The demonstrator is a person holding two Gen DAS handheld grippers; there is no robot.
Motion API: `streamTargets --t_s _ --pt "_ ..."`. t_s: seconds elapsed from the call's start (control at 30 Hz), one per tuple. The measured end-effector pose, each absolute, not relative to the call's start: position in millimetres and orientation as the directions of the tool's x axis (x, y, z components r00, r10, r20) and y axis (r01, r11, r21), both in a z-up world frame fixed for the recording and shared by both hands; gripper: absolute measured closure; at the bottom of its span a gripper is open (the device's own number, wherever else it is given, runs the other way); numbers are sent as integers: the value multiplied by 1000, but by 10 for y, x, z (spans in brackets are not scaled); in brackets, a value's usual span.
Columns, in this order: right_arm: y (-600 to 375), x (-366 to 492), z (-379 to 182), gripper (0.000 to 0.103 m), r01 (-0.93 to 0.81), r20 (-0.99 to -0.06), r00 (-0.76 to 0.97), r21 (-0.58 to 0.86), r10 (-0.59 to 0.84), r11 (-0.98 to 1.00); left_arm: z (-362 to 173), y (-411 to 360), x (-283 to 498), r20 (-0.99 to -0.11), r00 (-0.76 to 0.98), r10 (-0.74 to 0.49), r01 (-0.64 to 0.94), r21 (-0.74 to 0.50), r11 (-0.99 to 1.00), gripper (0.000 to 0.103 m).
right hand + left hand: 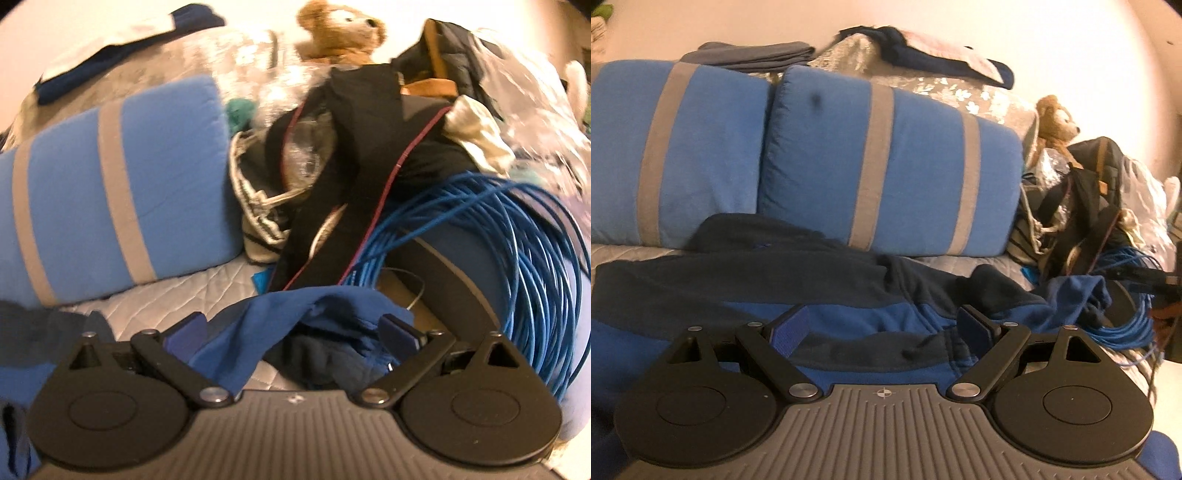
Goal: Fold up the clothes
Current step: 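Grasp the blue fleece sleeve cuff beside the cable coil with the right gripper, then lift the held cuff with the right gripper toward the hoodie body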
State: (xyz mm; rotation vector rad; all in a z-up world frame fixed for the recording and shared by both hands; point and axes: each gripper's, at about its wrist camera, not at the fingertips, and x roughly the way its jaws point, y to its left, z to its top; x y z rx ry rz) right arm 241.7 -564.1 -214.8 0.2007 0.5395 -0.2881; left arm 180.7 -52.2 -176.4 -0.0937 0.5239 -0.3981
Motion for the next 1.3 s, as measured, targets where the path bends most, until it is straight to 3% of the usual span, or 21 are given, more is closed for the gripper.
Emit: streamTargets --t_s 0.27,0.63,0.73,0.8,0.9,1.07,1.3 --pt "-5838 2443 -2314 21 389 -490 843 271 -221 881 -1727 -561 1751 -439 768 -466 415 -213 885 15" --pt "-5935 2841 -2657 25 467 -514 832 443 -210 766 -1774 -514 1831 -460 732 -502 405 -297 864 15" --pt "-5898 2965 -2729 47 469 -529 823 424 -208 775 -1708 -547 1730 -413 782 -468 409 -228 884 15" --pt "-5877 3019 -2749 76 455 -529 826 423 -195 783 -1649 -583 1639 -364 819 -443 414 -160 896 15" --pt "-5860 3038 -2723 91 448 -526 828 411 -194 794 -1576 -667 1482 -294 859 -420 424 -51 904 15" --pt "-5877 2941 -2564 95 438 -513 830 356 -219 826 -1449 -745 1381 -332 862 -384 397 -28 917 15" --pt "-5952 2827 -2052 95 422 -458 849 285 -264 861 -1085 -555 1291 -366 854 -371 354 -114 928 15"
